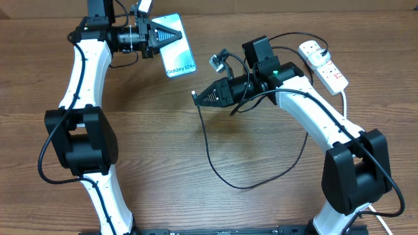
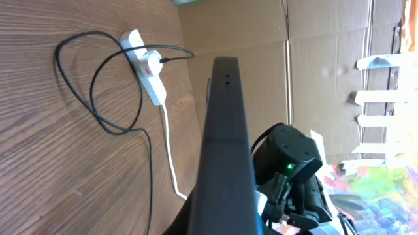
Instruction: Plug charger to phone and switch on socket
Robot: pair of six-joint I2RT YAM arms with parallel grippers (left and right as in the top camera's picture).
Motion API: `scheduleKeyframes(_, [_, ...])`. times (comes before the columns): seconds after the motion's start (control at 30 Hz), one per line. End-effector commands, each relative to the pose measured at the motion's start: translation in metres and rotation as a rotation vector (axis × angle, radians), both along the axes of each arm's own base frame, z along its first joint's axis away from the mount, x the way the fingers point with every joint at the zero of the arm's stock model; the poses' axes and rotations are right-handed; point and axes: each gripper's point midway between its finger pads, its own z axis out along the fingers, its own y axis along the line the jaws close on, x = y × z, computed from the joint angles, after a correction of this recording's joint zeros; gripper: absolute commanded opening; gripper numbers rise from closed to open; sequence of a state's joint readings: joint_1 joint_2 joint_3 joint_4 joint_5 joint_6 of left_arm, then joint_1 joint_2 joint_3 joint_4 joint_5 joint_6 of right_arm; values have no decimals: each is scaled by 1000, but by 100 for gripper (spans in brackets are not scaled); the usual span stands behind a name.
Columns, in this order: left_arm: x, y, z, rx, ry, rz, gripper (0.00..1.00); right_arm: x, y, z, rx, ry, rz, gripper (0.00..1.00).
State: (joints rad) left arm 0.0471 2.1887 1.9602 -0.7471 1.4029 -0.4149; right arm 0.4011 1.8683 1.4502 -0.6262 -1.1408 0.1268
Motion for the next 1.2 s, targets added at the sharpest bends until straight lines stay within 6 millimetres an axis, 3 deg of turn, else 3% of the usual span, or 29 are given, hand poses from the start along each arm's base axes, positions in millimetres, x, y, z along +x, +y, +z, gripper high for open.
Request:
scheduleKeyframes(0.0, [-8, -12, 10, -42, -26, -55, 4, 0, 6, 21, 56, 10, 10, 4])
scheduleKeyframes(0.5, [-11, -16, 11, -52, -20, -68, 4, 22, 11, 28, 56, -12, -73, 4])
scheduleKeyframes(1.17, [-13, -17, 15, -76, 4, -80, 4, 27, 13, 34, 76, -20, -84, 4])
